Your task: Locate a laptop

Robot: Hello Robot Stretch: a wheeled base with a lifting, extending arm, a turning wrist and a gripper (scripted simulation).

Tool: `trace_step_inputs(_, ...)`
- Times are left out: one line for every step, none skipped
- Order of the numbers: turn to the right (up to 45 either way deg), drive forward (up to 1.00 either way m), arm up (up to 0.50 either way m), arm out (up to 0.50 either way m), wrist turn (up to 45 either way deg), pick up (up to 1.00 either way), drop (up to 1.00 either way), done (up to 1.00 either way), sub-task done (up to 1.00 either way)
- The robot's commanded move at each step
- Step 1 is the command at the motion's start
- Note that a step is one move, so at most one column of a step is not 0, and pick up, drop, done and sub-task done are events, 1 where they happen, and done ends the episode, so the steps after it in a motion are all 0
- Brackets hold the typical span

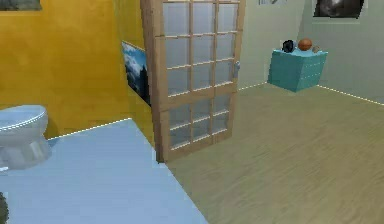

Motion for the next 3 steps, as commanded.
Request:
trace_step_inputs(24.0,0.0,0.0,0.0,0.0,0.0,0.0,0.0,0.0)
trace_step_inputs(0.0,0.55,0.0,0.0,0.0,0.0,0.0,0.0,0.0)
trace_step_inputs(30.0,0.0,0.0,0.0,0.0,0.0,0.0,0.0,0.0)
